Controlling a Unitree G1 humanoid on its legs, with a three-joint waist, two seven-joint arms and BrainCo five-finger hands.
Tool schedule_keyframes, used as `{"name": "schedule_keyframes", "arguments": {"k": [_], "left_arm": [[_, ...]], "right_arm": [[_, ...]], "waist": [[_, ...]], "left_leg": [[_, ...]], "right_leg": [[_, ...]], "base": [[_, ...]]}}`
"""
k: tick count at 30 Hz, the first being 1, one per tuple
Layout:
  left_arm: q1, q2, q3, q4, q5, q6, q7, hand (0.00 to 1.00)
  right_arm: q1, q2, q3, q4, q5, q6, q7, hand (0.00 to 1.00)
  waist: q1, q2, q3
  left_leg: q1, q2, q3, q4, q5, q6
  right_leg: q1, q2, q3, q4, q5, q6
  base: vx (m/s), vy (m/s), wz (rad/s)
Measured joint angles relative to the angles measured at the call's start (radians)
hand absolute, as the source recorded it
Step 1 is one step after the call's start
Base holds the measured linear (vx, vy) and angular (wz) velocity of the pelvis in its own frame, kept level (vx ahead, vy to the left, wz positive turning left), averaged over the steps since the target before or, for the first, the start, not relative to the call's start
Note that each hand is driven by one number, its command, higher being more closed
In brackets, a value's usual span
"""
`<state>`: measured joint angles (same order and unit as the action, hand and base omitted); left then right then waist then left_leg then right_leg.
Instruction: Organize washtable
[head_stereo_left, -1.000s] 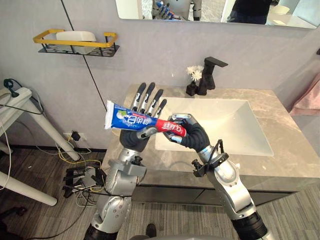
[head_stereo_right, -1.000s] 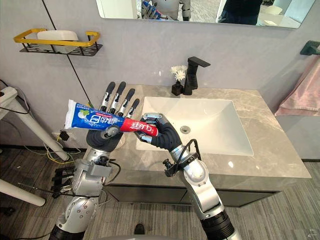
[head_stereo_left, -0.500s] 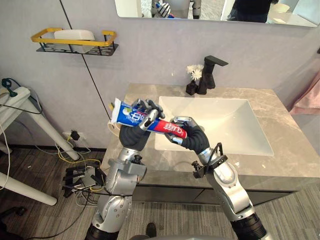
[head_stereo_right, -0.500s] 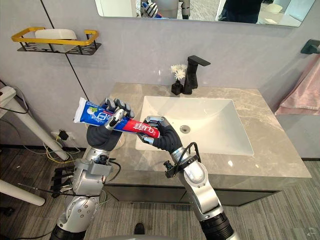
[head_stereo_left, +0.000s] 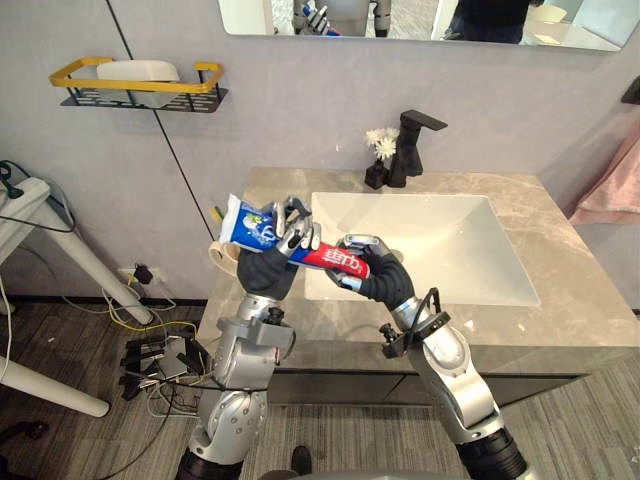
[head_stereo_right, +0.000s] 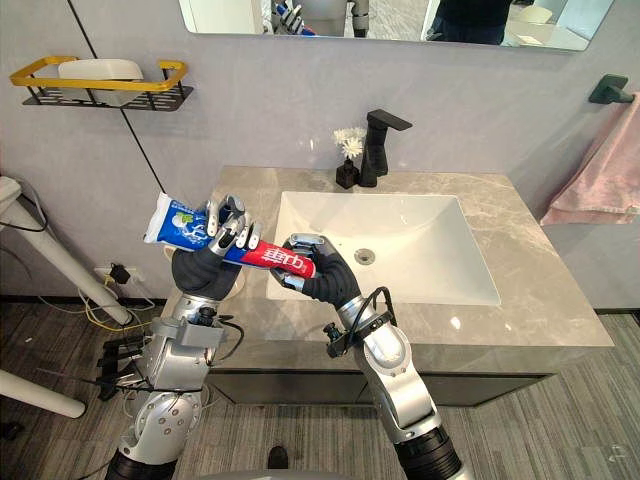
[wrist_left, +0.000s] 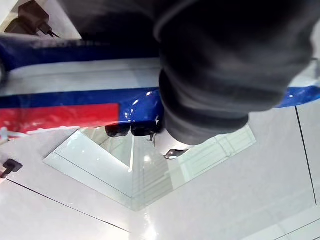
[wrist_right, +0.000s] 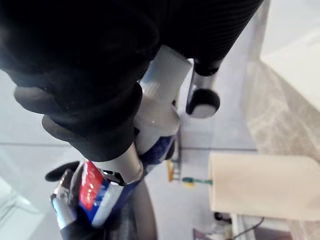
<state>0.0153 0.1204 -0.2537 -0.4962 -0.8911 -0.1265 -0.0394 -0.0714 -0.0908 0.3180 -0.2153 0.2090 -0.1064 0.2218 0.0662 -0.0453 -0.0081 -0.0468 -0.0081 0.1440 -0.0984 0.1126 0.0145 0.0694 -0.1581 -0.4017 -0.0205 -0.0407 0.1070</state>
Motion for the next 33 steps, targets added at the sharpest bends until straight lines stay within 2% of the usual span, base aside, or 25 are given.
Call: {"name": "schedule_keyframes", "arguments": {"k": [9, 14, 19, 29, 33], "left_arm": [[0.0, 0.0, 0.051, 0.0, 0.023, -0.013, 0.004, 1.0], [0.002, 0.003, 0.096, 0.0, 0.059, -0.013, 0.021, 1.0], [0.002, 0.01, 0.136, 0.0, 0.081, -0.012, 0.019, 1.0], [-0.007, 0.011, 0.206, 0.0, 0.138, -0.015, 0.028, 1.0], [-0.077, 0.012, 0.227, 0.0, 0.16, -0.017, 0.045, 1.0]], "right_arm": [[0.021, -0.001, -0.013, 0.006, 0.049, 0.027, 0.021, 0.0], [0.042, 0.003, -0.135, 0.006, 0.061, 0.027, -0.01, 0.0], [0.08, 0.004, -0.2, 0.005, 0.068, 0.025, -0.022, 0.0], [0.104, 0.007, -0.203, 0.005, 0.07, 0.026, -0.02, 0.0], [0.107, 0.006, -0.202, 0.005, 0.1, 0.026, -0.016, 0.0]], "waist": [[0.0, -0.002, -0.002], [0.0, -0.002, -0.001], [-0.004, -0.002, -0.002], [-0.023, -0.003, -0.002], [-0.026, -0.003, -0.002]], "left_leg": [[0.0, 0.001, 0.008, 0.0, 0.0, 0.0], [0.005, 0.003, 0.023, 0.0, 0.0, 0.0], [0.008, 0.005, 0.026, 0.0, -0.005, -0.006], [0.009, 0.01, 0.047, 0.001, -0.008, -0.01], [0.01, 0.011, 0.049, 0.001, -0.008, -0.011]], "right_leg": [[-0.002, 0.0, 0.004, -0.001, 0.001, 0.0], [-0.004, 0.001, 0.018, -0.003, 0.006, 0.001], [-0.004, 0.001, 0.023, -0.004, 0.006, 0.0], [-0.005, 0.009, 0.044, -0.02, 0.017, -0.004], [-0.006, 0.015, 0.047, -0.02, 0.018, -0.005]], "base": [[0.0, 0.0, 0.0], [0.02, 0.015, -0.07], [0.01, 0.011, -0.05], [0.02, 0.003, -0.05], [0.01, -0.003, -0.03]]}}
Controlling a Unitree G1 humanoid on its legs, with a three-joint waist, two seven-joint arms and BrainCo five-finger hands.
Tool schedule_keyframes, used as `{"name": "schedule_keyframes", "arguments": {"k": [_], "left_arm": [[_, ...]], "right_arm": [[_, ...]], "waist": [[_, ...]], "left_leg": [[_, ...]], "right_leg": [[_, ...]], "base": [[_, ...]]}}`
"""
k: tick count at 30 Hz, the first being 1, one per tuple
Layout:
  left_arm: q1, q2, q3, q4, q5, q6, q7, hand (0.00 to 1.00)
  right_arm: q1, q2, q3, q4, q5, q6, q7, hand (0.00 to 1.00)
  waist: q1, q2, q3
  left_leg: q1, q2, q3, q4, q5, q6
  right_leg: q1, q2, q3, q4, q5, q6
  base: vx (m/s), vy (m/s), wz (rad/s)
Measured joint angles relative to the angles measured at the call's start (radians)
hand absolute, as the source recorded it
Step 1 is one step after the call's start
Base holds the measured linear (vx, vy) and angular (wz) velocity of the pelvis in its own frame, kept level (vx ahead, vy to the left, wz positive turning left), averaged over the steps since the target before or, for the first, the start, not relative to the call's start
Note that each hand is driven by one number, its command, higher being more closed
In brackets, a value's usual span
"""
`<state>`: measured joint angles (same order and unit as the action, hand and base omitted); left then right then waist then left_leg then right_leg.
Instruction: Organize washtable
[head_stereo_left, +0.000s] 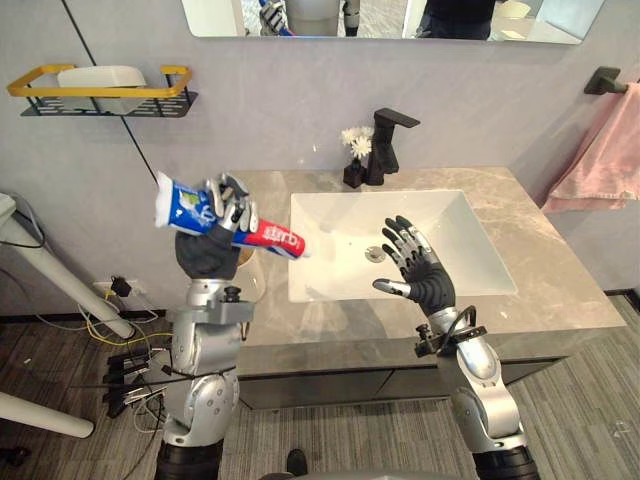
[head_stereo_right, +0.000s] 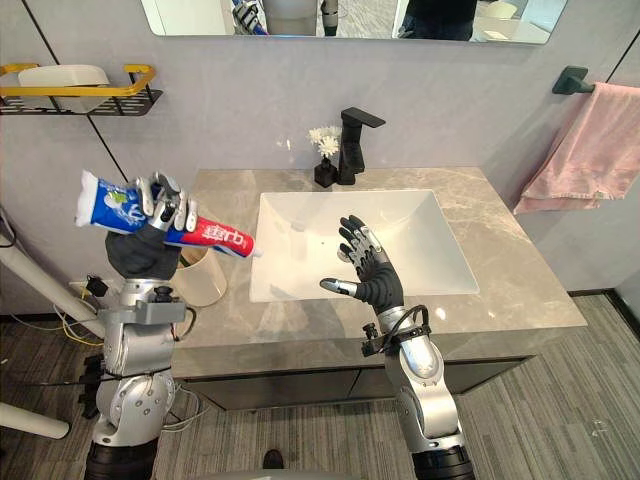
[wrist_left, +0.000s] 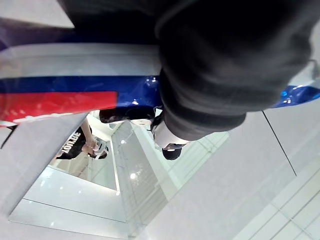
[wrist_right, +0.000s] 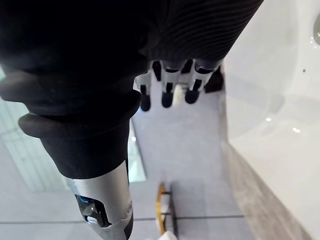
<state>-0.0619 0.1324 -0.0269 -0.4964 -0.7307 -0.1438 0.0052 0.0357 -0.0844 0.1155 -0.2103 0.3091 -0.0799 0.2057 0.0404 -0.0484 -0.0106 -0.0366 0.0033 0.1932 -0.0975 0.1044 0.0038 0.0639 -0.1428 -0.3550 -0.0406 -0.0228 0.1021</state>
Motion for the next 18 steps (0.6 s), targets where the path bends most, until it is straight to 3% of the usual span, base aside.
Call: {"name": "schedule_keyframes", "arguments": {"k": [8, 18], "left_arm": [[-0.052, 0.022, 0.054, 0.033, 0.056, -0.029, 0.027, 1.0], [-0.14, 0.04, 0.079, 0.048, 0.118, -0.053, 0.048, 1.0]], "right_arm": [[0.008, -0.003, 0.003, 0.0, 0.016, 0.003, 0.018, 0.0], [0.013, -0.003, 0.003, 0.0, 0.034, 0.004, 0.019, 0.0]], "waist": [[-0.002, 0.016, -0.011], [-0.002, 0.012, -0.013]], "left_leg": [[0.0, -0.001, 0.001, -0.003, 0.0, 0.0], [-0.001, -0.002, 0.001, -0.006, -0.001, 0.002]], "right_leg": [[-0.001, 0.001, 0.001, 0.001, 0.0, 0.0], [-0.004, 0.0, 0.004, 0.002, 0.0, -0.001]], "base": [[0.0, 0.0, 0.0], [0.0, 0.001, 0.0]]}}
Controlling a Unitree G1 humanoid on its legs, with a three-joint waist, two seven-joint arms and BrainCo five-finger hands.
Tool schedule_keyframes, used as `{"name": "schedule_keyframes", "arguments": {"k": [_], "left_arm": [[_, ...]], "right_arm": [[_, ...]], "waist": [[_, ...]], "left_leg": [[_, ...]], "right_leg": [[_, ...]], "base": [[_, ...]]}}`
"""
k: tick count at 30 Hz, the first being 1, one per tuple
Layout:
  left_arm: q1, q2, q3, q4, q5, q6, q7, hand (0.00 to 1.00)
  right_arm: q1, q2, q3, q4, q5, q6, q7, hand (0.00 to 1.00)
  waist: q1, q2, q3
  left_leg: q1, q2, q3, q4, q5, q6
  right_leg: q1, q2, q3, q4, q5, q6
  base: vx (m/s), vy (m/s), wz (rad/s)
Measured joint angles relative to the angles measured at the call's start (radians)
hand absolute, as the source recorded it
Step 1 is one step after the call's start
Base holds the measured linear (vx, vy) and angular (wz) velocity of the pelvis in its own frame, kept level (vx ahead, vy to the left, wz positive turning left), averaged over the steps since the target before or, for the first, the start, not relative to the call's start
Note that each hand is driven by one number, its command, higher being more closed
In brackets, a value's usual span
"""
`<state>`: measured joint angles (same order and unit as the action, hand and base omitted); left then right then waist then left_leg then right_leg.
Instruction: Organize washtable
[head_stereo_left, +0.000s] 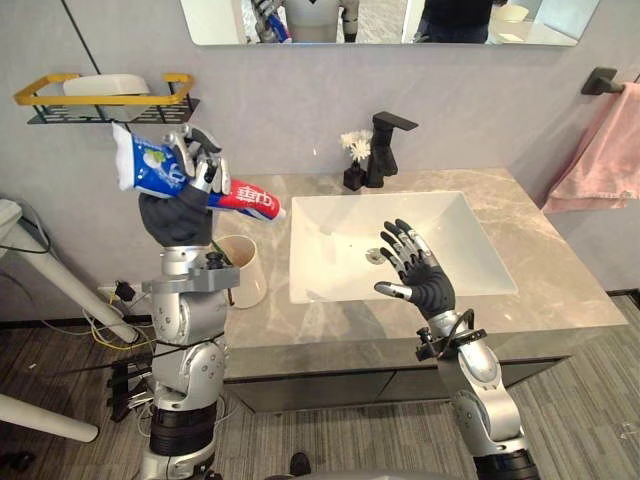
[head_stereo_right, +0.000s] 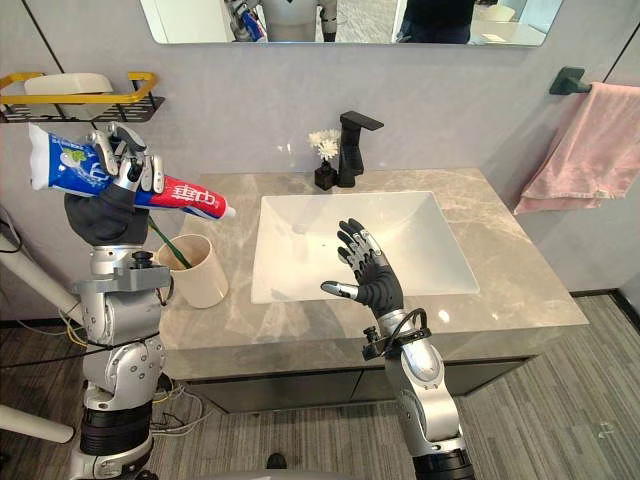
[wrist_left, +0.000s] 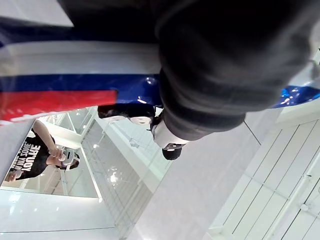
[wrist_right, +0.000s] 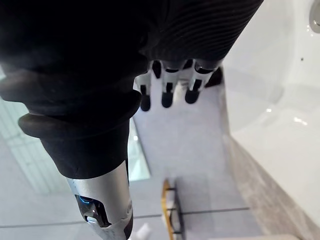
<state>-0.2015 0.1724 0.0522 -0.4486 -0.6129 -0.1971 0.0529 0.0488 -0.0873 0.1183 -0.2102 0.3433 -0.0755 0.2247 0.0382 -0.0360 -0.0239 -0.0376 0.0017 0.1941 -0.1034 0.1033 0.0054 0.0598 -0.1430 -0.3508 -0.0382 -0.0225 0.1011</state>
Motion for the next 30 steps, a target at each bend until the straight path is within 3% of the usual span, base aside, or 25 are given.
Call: {"name": "schedule_keyframes", "arguments": {"k": [30], "left_arm": [[0.072, 0.0, 0.112, 0.027, 0.086, -0.004, -0.01, 1.0]], "right_arm": [[0.07, 0.002, -0.009, 0.0, 0.001, 0.011, 0.04, 0.0]], "waist": [[0.003, -0.006, 0.001]], "left_leg": [[-0.02, -0.001, -0.003, 0.0, -0.001, 0.001]], "right_leg": [[-0.02, 0.0, -0.001, 0.003, 0.003, -0.002]], "base": [[0.0, 0.0, 0.0]]}}
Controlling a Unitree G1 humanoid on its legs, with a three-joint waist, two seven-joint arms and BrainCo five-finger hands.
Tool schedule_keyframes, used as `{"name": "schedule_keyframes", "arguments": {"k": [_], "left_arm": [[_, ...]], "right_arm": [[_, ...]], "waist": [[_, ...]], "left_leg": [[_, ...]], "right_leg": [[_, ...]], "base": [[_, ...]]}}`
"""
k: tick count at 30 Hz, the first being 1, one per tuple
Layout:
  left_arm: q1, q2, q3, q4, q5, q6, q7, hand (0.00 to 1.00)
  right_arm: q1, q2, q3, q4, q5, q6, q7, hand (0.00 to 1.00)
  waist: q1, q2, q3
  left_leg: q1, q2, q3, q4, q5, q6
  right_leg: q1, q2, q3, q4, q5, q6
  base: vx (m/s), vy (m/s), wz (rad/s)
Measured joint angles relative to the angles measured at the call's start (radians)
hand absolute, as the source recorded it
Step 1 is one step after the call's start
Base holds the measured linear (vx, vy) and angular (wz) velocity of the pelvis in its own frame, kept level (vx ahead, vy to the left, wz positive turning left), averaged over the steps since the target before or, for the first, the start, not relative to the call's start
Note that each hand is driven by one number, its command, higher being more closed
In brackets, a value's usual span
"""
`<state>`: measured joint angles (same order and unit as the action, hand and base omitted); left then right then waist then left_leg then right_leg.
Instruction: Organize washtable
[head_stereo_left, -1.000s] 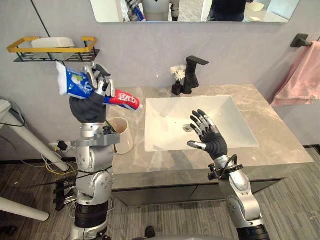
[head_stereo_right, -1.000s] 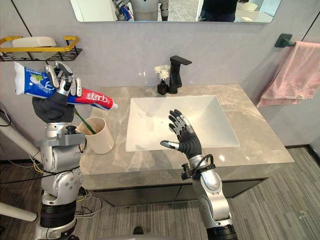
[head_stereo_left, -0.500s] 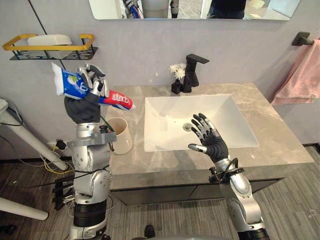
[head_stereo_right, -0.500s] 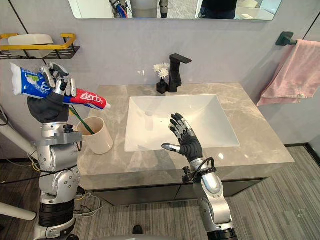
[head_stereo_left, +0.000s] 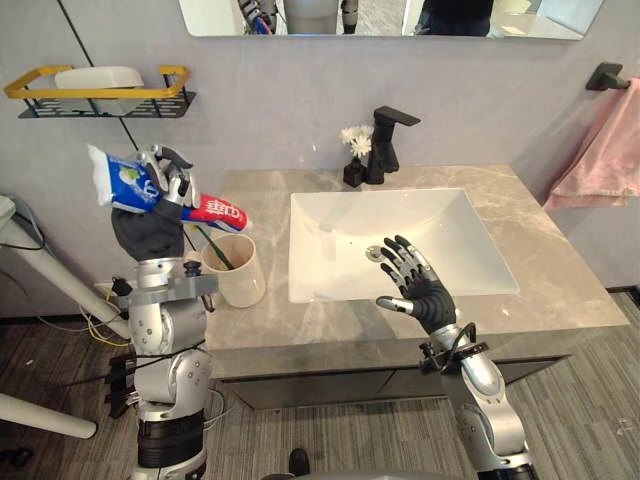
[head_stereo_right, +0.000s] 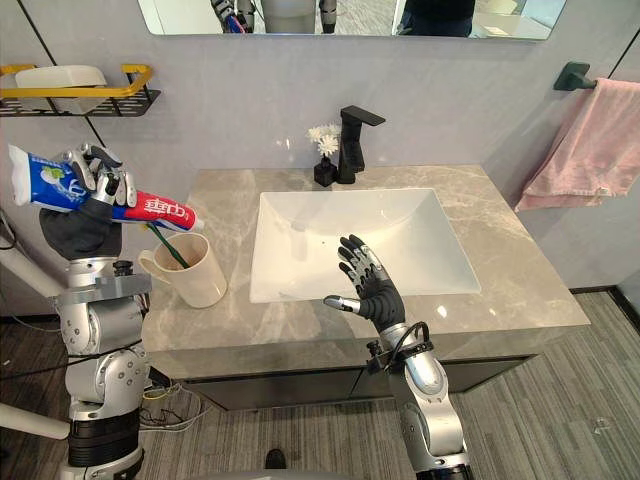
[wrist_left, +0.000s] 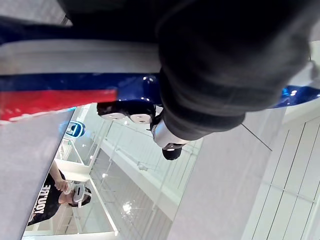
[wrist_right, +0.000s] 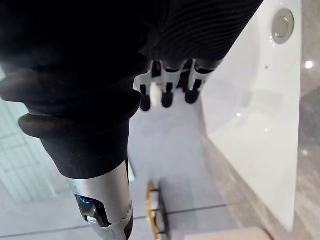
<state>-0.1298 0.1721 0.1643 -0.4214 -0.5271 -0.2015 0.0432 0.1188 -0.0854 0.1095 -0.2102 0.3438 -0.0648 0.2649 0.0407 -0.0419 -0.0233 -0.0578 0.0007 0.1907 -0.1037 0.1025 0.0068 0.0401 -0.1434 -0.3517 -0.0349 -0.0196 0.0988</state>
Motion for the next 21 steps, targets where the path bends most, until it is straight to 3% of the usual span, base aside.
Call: {"name": "schedule_keyframes", "arguments": {"k": [21], "left_arm": [[0.082, -0.004, 0.03, 0.023, 0.033, 0.022, -0.023, 1.0]], "right_arm": [[0.03, 0.004, -0.034, 0.0, 0.009, 0.005, 0.001, 0.0]], "waist": [[-0.001, -0.015, 0.023]], "left_leg": [[-0.005, 0.0, 0.002, 0.0, 0.0, 0.0]], "right_leg": [[-0.01, -0.002, 0.002, 0.006, -0.002, -0.002]], "base": [[0.0, 0.0, 0.0]]}}
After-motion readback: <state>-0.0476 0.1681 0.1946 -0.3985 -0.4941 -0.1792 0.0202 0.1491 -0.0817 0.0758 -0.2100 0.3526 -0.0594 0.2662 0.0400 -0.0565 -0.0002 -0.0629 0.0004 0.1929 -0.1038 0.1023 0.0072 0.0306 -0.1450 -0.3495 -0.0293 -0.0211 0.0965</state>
